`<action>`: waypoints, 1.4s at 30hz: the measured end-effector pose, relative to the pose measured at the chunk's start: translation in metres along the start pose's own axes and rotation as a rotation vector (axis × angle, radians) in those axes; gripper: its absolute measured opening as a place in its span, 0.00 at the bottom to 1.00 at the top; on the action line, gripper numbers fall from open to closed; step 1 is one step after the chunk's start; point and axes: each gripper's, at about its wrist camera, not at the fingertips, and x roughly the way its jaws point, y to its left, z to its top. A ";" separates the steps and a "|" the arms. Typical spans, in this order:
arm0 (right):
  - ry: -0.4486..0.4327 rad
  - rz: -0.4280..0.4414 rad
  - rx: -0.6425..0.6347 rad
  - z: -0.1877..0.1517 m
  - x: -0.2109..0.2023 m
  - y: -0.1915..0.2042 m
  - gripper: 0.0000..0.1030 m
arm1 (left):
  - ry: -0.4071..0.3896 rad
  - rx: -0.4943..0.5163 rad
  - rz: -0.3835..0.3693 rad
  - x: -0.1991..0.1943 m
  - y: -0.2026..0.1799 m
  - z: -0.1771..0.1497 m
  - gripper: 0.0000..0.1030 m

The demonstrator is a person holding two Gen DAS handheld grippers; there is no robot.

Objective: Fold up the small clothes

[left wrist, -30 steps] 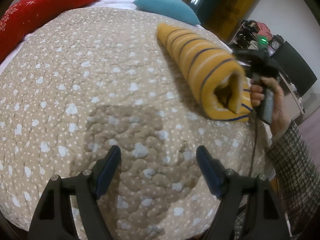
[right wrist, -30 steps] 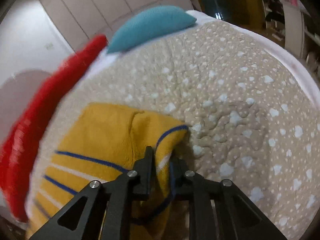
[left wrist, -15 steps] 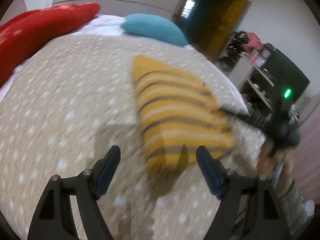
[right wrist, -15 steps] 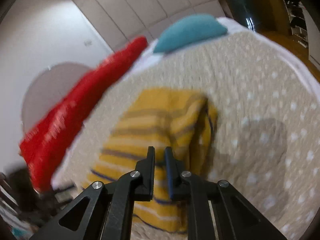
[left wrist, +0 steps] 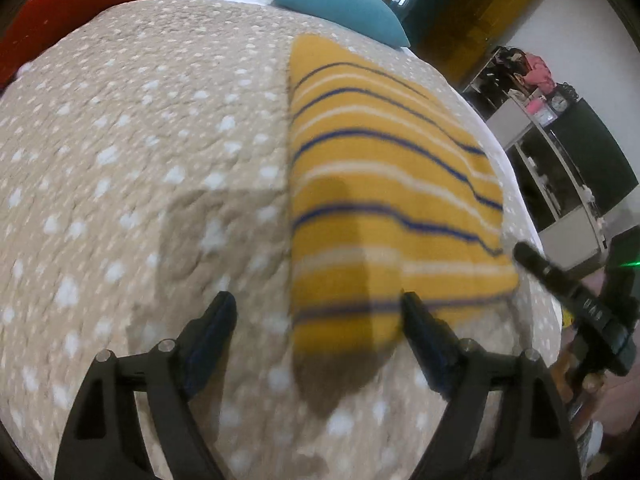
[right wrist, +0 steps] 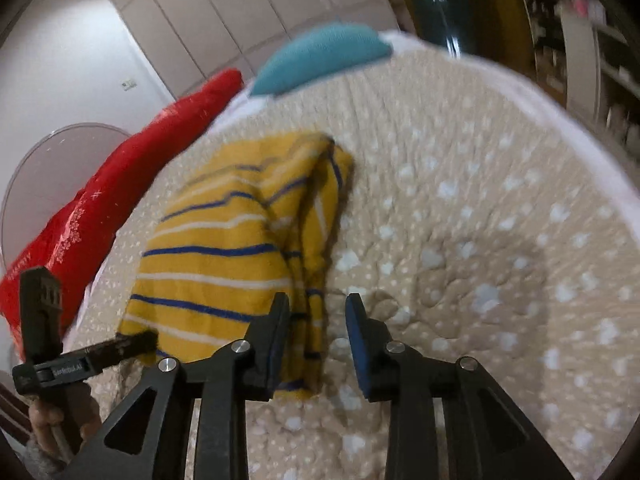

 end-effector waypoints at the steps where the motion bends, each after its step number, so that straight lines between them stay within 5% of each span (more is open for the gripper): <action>1: -0.032 -0.008 -0.016 -0.005 -0.011 0.007 0.30 | -0.006 0.002 0.005 -0.004 -0.002 -0.004 0.80; 11: -0.059 -0.068 -0.031 -0.049 -0.036 0.036 0.31 | -0.189 0.077 0.138 -0.078 -0.011 -0.055 0.85; 16: -0.085 -0.043 -0.005 0.007 -0.030 0.034 0.31 | -0.240 0.093 0.150 -0.097 -0.010 -0.071 0.85; 24: 0.059 -0.004 0.140 0.079 0.062 0.007 0.35 | -0.212 0.084 0.141 -0.088 0.001 -0.076 0.85; 27: 0.139 0.073 0.133 0.087 0.085 0.009 0.07 | -0.199 0.071 0.147 -0.083 0.009 -0.074 0.85; 34: 0.063 -0.291 -0.030 0.105 0.091 0.021 0.07 | -0.188 0.069 0.163 -0.076 0.014 -0.073 0.85; 39: -0.029 -0.267 -0.033 0.092 0.053 0.032 0.10 | -0.216 0.103 0.180 -0.082 0.005 -0.077 0.85; 42: -0.057 -0.178 -0.096 0.077 0.023 0.055 0.10 | -0.232 0.107 0.179 -0.087 0.000 -0.078 0.85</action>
